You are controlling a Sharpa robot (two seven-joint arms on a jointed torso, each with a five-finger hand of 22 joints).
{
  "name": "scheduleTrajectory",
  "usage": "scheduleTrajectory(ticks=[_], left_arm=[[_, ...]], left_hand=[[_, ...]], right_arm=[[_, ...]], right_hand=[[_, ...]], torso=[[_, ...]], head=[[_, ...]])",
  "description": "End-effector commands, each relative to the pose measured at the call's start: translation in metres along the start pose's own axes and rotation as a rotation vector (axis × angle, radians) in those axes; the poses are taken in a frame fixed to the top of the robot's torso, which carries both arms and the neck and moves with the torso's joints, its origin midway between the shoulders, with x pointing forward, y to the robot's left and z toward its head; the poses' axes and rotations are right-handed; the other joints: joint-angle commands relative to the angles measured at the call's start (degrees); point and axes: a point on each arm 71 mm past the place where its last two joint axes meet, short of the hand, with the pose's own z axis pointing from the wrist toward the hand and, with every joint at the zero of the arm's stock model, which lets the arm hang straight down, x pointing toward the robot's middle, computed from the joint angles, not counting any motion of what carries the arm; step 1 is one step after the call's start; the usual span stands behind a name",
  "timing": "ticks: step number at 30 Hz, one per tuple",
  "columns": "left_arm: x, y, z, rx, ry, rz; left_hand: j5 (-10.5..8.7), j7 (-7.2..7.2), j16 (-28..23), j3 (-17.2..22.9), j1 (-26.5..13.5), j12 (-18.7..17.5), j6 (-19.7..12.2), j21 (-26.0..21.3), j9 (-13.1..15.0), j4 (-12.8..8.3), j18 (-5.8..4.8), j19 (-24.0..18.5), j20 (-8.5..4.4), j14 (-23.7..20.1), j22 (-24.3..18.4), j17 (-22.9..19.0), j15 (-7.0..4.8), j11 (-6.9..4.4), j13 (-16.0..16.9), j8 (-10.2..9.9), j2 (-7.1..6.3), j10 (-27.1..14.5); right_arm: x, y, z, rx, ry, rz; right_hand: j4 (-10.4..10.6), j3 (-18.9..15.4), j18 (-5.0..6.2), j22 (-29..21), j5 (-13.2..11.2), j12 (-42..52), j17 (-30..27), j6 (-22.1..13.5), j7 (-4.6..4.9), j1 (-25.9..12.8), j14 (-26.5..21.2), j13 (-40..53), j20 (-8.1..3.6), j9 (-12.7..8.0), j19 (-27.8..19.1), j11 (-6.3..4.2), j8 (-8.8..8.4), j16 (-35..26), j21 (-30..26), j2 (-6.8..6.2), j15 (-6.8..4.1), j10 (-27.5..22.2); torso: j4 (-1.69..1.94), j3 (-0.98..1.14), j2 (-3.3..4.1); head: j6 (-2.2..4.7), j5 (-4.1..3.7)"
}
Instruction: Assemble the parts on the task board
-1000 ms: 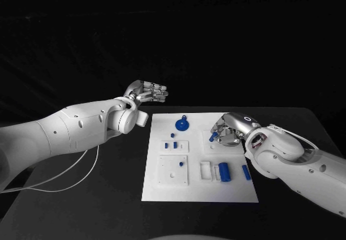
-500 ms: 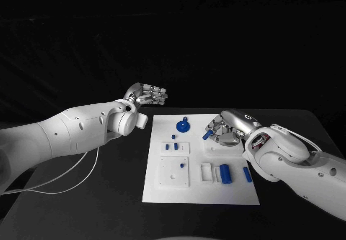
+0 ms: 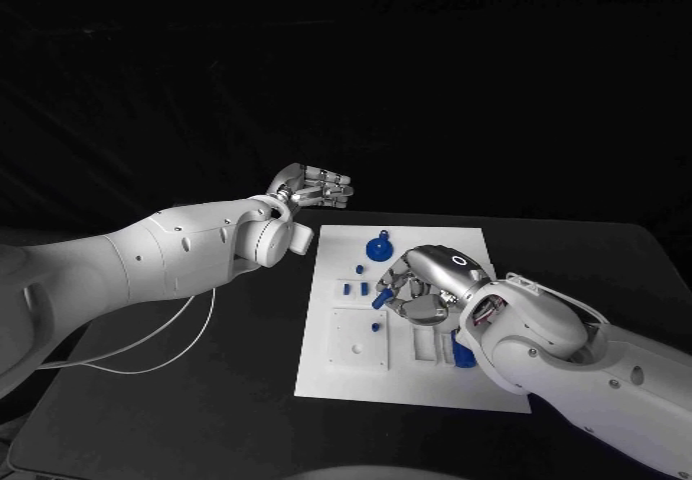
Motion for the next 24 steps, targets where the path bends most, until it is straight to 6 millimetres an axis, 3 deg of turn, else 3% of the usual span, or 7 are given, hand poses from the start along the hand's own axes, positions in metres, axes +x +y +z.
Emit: scheduleTrajectory(ticks=[1, 10, 24], left_arm=[[0.003, -0.001, 0.001, 0.012, 0.014, -0.014], [0.005, -0.001, 0.001, 0.013, 0.018, -0.015], [0.008, -0.002, 0.002, 0.013, 0.024, -0.017]], left_hand=[[-0.07, 0.05, -0.2, -0.2, 0.0, -0.2, -0.4, 0.3, 0.0, 0.3, -0.3, 0.3, 0.02, -0.3, -0.1, 0.0, 0.02, -0.09, 0.0, 0.1, 0.47, -0.4], [-0.07, 0.05, -0.2, -0.2, 0.0, -0.2, -0.4, 0.3, 0.0, 0.3, -0.3, 0.3, 0.02, -0.3, -0.1, 0.0, 0.02, -0.09, 0.0, 0.1, 0.47, -0.4], [-0.07, 0.06, -0.3, -0.2, 0.0, -0.2, -0.4, 0.3, 0.0, 0.2, -0.32, 0.3, 0.02, -0.3, -0.4, -0.1, 0.03, -0.09, 0.0, 0.1, 0.47, -0.4]], right_arm=[[0.006, 0.01, 0.002, -0.053, 0.031, -0.039], [0.026, 0.02, 0.004, -0.086, 0.082, -0.045], [0.044, 0.027, 0.008, -0.101, 0.127, -0.106]], right_hand=[[-0.1, -0.6, 1.05, 0.0, 0.3, 0.2, 0.0, 0.3, -0.03, 0.4, -0.1, 0.0, -0.25, 0.7, 2.2, 0.01, 0.22, 0.0, -0.5, 0.8, -0.34, 0.1], [-0.2, -0.8, 1.07, -0.1, 0.5, 0.2, 0.0, 0.3, 0.01, 0.4, -0.2, 0.0, -0.25, 0.7, 2.2, 0.03, 0.22, -0.1, -0.6, 0.92, -0.34, 0.1], [-0.5, -1.0, 1.06, 0.1, 0.7, 0.2, 0.0, 0.2, 0.01, 0.4, -0.2, -0.1, -0.23, 0.6, 2.2, 0.03, 0.21, -0.1, -0.6, 1.1, -0.33, 0.1]], torso=[[0.02, -0.02, 0.11], [-0.02, 0.03, 0.04], [-0.02, 0.07, 0.08]], head=[[-0.29, 0.48], [-1.3, 1.61], [-2.19, 2.11]])
